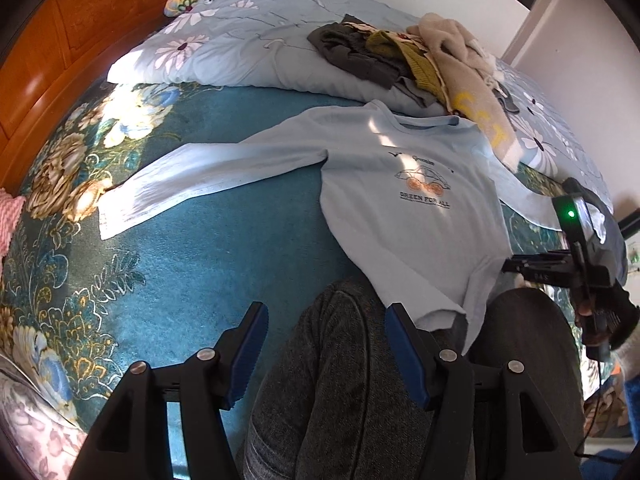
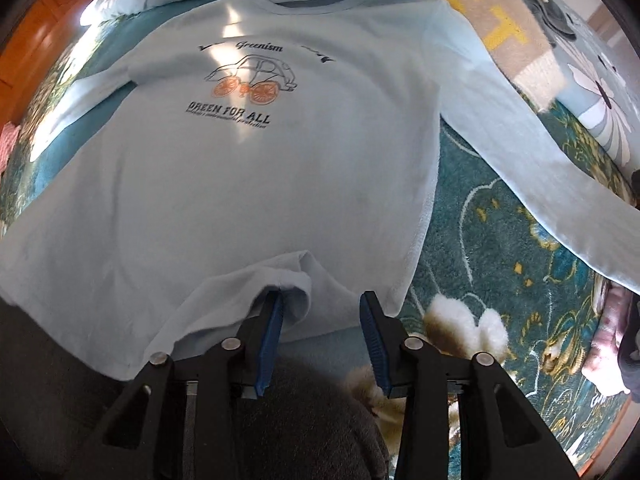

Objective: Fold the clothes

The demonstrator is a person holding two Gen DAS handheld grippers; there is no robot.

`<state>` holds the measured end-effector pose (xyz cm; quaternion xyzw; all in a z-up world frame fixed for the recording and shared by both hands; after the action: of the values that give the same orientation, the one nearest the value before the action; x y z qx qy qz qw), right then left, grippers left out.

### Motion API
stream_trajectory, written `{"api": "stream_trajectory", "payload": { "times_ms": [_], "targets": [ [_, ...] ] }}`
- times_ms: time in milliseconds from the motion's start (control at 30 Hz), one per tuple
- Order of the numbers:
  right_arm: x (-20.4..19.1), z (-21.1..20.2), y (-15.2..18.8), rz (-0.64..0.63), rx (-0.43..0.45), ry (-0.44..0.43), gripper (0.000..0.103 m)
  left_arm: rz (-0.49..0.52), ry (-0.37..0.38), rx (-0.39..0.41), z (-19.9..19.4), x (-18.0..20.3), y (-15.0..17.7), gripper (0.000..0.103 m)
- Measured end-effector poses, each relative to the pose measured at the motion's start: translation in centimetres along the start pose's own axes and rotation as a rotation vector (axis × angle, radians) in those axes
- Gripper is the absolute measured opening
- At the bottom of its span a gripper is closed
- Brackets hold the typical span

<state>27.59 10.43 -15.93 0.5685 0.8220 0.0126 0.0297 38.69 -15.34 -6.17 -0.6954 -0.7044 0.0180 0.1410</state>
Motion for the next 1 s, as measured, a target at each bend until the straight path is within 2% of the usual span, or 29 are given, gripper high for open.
{"api": "stream_trajectory", "payload": {
  "times_ms": [33, 200, 300, 433, 533, 733, 800, 867, 900, 933, 967, 1000],
  "targets": [
    [0.2, 0.0, -0.1, 0.012, 0.003, 0.000, 0.004, 0.014, 0.002, -0.001, 0.0, 0.3, 0.0, 0.065],
    [1.3, -1.0, 0.6, 0.044, 0.053, 0.012, 0.004, 0.100, 0.014, -0.017, 0.3, 2.4, 0.4, 0.065],
    [2.2, -2.3, 1.2, 0.088, 0.099, -0.012, 0.004, 0.150, 0.011, -0.032, 0.8, 3.7, 0.5, 0.065],
    [2.6, -4.0, 2.0, 0.118, 0.149, -0.046, 0.004, 0.194, -0.025, -0.055, 2.1, 4.8, 0.3, 0.065],
    [1.9, -5.2, 1.6, 0.135, 0.186, -0.059, 0.004, 0.209, -0.068, -0.070, 3.2, 4.9, 0.0, 0.065],
    [1.6, -7.8, 2.5, 0.181, 0.260, -0.075, 0.004, 0.202, -0.115, -0.050, 3.6, 4.2, -0.5, 0.064],
    [1.9, -8.5, 2.9, 0.199, 0.283, -0.081, 0.004, 0.213, -0.150, -0.035, 3.6, 4.1, -0.5, 0.056],
    [2.2, -9.2, 3.3, 0.217, 0.306, -0.087, 0.004, 0.200, -0.168, -0.030, 3.5, 3.7, -0.6, 0.036],
    [2.3, -9.6, 3.5, 0.226, 0.317, -0.089, 0.004, 0.187, -0.169, -0.029, 3.5, 3.5, -0.6, 0.029],
    [2.5, -10.0, 3.7, 0.235, 0.329, -0.092, 0.004, 0.173, -0.167, -0.026, 3.4, 3.2, -0.7, 0.017],
    [2.7, -10.5, 4.1, 0.246, 0.342, -0.091, 0.004, 0.162, -0.164, -0.022, 3.3, 3.0, -0.7, 0.011],
    [3.1, -11.0, 4.5, 0.258, 0.357, -0.087, 0.004, 0.158, -0.160, -0.009, 2.9, 2.9, -0.8, 0.011]
  ]
}}
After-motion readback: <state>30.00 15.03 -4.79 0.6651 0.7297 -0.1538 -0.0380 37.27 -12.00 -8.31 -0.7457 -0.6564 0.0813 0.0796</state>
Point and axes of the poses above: each gripper's, at about its wrist camera, not at the fingertips, and z roughly the way its jaws point, x to its right, y to its underside, the point moved 6 cm from there along z, roughly the way its jaws point, and after that the axes turned 9 degrees about -x, right-handed, at the moved point
